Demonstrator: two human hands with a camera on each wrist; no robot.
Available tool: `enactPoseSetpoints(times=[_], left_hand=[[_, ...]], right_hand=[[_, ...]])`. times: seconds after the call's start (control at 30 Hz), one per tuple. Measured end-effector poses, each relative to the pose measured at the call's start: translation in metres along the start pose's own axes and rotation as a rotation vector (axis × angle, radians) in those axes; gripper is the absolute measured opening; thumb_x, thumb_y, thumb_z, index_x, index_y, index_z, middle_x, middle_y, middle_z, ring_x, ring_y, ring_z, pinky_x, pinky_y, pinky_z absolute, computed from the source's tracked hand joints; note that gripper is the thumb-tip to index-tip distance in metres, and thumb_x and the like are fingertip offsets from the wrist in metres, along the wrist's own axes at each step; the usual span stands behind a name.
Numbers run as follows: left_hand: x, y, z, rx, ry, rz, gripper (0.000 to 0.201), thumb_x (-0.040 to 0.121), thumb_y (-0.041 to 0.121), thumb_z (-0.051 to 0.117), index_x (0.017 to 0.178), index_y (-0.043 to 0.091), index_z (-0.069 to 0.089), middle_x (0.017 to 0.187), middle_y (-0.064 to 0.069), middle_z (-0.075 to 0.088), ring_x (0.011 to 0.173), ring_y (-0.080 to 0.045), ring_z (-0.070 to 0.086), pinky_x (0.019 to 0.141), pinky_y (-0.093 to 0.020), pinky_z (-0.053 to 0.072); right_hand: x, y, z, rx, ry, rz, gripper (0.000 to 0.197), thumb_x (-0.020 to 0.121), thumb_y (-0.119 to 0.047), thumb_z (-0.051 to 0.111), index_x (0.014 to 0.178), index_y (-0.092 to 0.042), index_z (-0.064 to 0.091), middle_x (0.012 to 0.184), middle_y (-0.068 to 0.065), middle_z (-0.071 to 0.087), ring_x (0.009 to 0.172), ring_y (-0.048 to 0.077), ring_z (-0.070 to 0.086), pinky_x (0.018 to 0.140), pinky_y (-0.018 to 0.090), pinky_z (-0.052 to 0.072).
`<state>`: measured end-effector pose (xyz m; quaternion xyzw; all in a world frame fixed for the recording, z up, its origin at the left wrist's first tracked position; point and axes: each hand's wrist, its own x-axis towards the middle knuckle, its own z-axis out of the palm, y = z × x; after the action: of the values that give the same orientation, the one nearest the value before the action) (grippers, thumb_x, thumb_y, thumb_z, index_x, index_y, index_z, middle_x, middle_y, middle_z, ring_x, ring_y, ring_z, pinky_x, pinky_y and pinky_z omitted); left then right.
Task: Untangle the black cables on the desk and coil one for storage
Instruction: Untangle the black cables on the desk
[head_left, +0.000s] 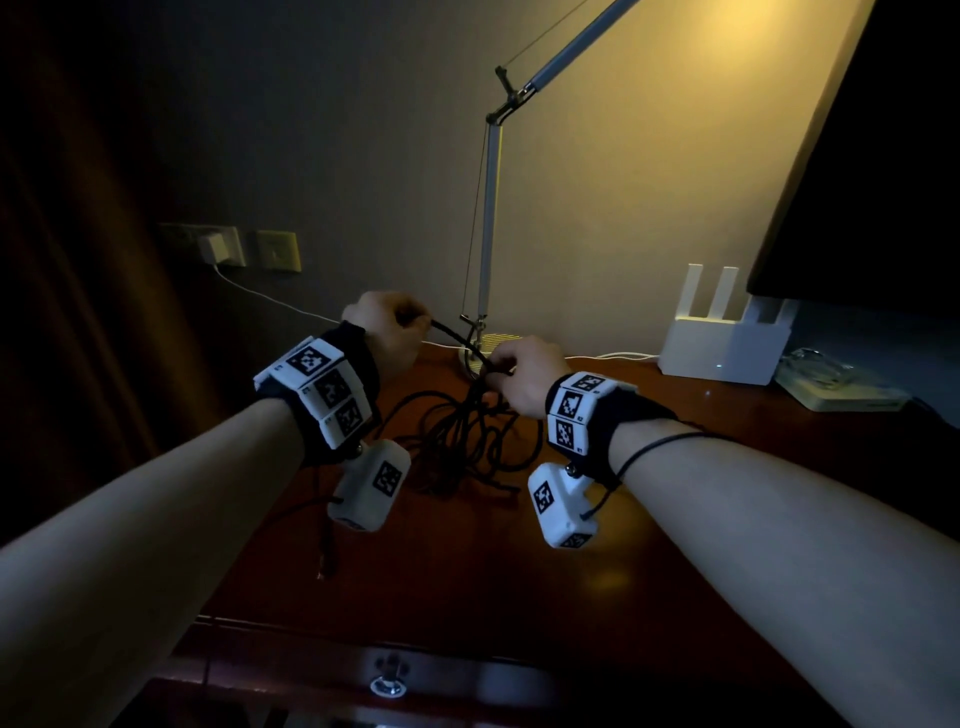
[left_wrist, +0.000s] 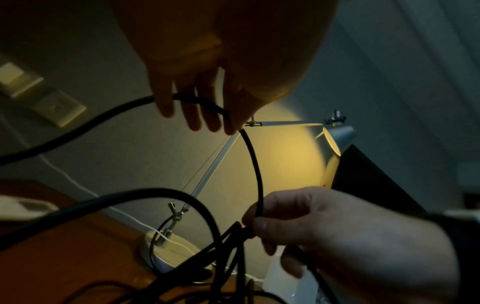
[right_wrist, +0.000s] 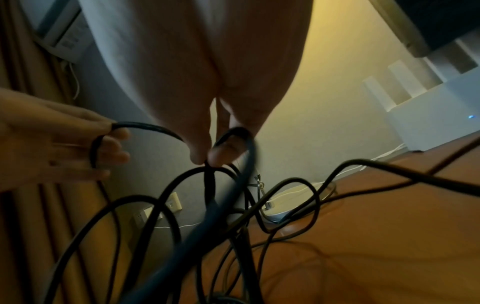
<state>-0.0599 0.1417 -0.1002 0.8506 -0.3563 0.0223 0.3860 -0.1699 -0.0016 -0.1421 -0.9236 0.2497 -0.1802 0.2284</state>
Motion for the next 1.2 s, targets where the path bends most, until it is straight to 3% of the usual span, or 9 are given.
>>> enactPoseSetpoints(times=[0.07, 0.13, 0.2, 0.33, 0.63, 0.77, 0.9, 1.03, 1.2], left_hand=[[-0.002, 0.004, 0.003, 0.162, 0.023, 0.052, 0.02, 0.095, 0.028, 0.053, 0.106, 0.023, 0.068, 0.103, 0.001, 0.053, 0.096, -0.016, 0.052, 0.072, -0.024, 0.04], [-0.006, 0.01, 0.003, 0.36, 0.037, 0.129, 0.023, 0.094, 0.03, 0.052, 0.11, 0.027, 0.068, 0.115, -0.002, 0.047, 0.115, -0.027, 0.043, 0.093, -0.039, 0.039], [-0.01, 0.018, 0.004, 0.504, -0.022, 0.22, 0.029, 0.091, 0.027, 0.055, 0.118, 0.032, 0.065, 0.128, -0.002, 0.044, 0.126, -0.028, 0.033, 0.108, -0.049, 0.026], [-0.017, 0.036, 0.02, 0.591, -0.208, 0.343, 0.03, 0.092, 0.033, 0.054, 0.121, 0.028, 0.062, 0.122, -0.001, 0.058, 0.118, -0.026, 0.047, 0.102, -0.042, 0.028], [-0.015, 0.013, 0.018, 0.389, -0.243, 0.093, 0.024, 0.098, 0.031, 0.048, 0.116, 0.032, 0.064, 0.111, 0.0, 0.063, 0.11, -0.024, 0.053, 0.103, -0.039, 0.034], [-0.009, -0.012, 0.01, 0.12, -0.191, 0.021, 0.016, 0.094, 0.032, 0.054, 0.09, 0.043, 0.064, 0.1, 0.007, 0.066, 0.096, -0.018, 0.062, 0.091, -0.041, 0.052], [-0.003, -0.023, 0.005, -0.03, -0.136, -0.018, 0.028, 0.091, 0.03, 0.058, 0.071, 0.049, 0.061, 0.094, 0.007, 0.069, 0.09, -0.017, 0.065, 0.084, -0.043, 0.056], [-0.002, -0.019, 0.008, -0.066, -0.087, -0.023, 0.026, 0.09, 0.029, 0.06, 0.071, 0.047, 0.06, 0.096, 0.005, 0.069, 0.091, -0.018, 0.064, 0.085, -0.04, 0.055], [-0.002, -0.014, 0.016, -0.046, -0.121, -0.037, 0.016, 0.093, 0.027, 0.057, 0.087, 0.04, 0.065, 0.101, 0.007, 0.066, 0.094, -0.017, 0.062, 0.085, -0.038, 0.054]], right_hand=[[0.0, 0.001, 0.0, -0.022, -0.002, 0.009, 0.024, 0.09, -0.016, 0.064, 0.114, -0.013, 0.07, 0.114, 0.005, 0.068, 0.103, 0.024, 0.063, 0.079, 0.029, 0.05], [-0.001, 0.002, -0.001, -0.062, -0.002, 0.007, 0.025, 0.09, -0.011, 0.063, 0.114, -0.014, 0.07, 0.114, 0.005, 0.069, 0.103, 0.024, 0.063, 0.074, 0.025, 0.045], [-0.001, 0.001, -0.002, -0.083, 0.004, 0.021, 0.025, 0.09, -0.008, 0.062, 0.112, -0.013, 0.071, 0.11, 0.008, 0.07, 0.102, 0.026, 0.064, 0.077, 0.028, 0.05], [-0.002, -0.009, -0.001, -0.123, 0.004, 0.026, 0.018, 0.089, -0.013, 0.065, 0.104, -0.009, 0.073, 0.101, 0.011, 0.07, 0.098, 0.027, 0.064, 0.086, 0.036, 0.053], [-0.01, 0.009, 0.005, -0.126, -0.041, -0.05, 0.052, 0.076, -0.027, 0.079, 0.124, -0.022, 0.06, 0.123, 0.007, 0.05, 0.114, 0.027, 0.051, 0.083, 0.029, 0.043], [-0.012, 0.025, 0.01, -0.233, -0.017, 0.006, 0.058, 0.079, -0.05, 0.071, 0.126, -0.021, 0.053, 0.124, 0.007, 0.044, 0.117, 0.027, 0.044, 0.09, 0.038, 0.045], [-0.008, 0.031, 0.015, -0.386, 0.019, 0.08, 0.069, 0.081, -0.067, 0.056, 0.128, -0.018, 0.045, 0.13, 0.011, 0.044, 0.123, 0.033, 0.04, 0.098, 0.044, 0.042], [-0.002, 0.022, 0.014, -0.382, -0.053, 0.136, 0.078, 0.079, -0.069, 0.055, 0.136, -0.018, 0.039, 0.139, 0.011, 0.037, 0.13, 0.033, 0.032, 0.105, 0.05, 0.03], [0.001, 0.007, 0.012, -0.072, -0.072, 0.062, 0.049, 0.087, -0.047, 0.057, 0.132, -0.03, 0.047, 0.138, 0.008, 0.039, 0.131, 0.032, 0.03, 0.105, 0.046, 0.031]])
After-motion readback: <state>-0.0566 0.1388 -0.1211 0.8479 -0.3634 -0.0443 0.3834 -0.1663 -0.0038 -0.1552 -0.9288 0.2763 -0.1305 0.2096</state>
